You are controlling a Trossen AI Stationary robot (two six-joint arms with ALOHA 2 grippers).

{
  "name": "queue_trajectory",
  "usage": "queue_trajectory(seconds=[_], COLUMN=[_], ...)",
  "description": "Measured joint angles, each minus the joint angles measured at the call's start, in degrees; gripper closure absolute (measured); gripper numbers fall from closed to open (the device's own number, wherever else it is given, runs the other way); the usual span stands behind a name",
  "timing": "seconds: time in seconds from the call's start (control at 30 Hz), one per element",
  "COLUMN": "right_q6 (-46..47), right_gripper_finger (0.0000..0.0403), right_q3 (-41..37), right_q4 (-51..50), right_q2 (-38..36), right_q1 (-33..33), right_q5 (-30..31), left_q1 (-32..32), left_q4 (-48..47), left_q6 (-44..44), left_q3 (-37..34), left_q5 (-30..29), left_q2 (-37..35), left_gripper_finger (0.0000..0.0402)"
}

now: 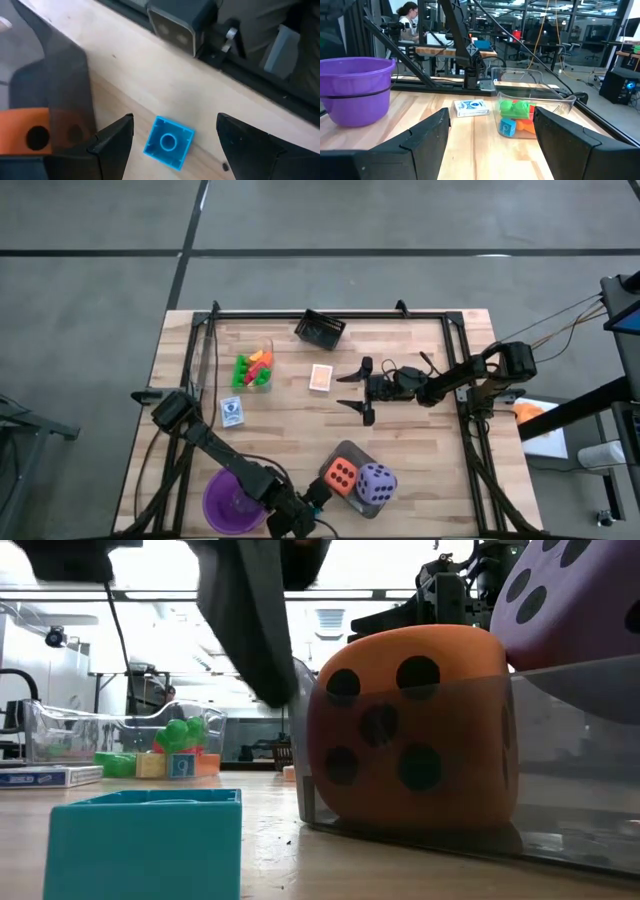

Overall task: Pick & Place Toys
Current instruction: Put the blue game piece into the transparent bin

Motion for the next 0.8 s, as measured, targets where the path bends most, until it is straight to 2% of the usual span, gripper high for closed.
queue_trajectory(seconds=[0.2,0.43,0.53,0.8], right_q6=[0.02,0.02,0.02,0.02], right_gripper_finger=[0.0118,0.0118,0.0118,0.0118], right_q3=[-0.02,-0.02,-0.02,-0.02], right_q4=[-0.07,-0.24,-0.25,-0.26], right_q2=[0.0,0.0,0.0,0.0], right_q1=[0.02,0.02,0.02,0.02], right_q5=[0.02,0.02,0.02,0.02], left_q1=[0.7,1.24,1.19,1.22], left_q4=[1.47,1.46,1.09,-0.71], left_q6=[1.89,1.76,1.57,-0.9], left_q3=[-0.02,0.02,0.02,0.06], left_q5=[2.21,3.84,4.79,4.94], left_q2=[3.46,3.77,3.81,3.75], left_gripper_finger=[0.0117,0.0123,0.0152,0.0266])
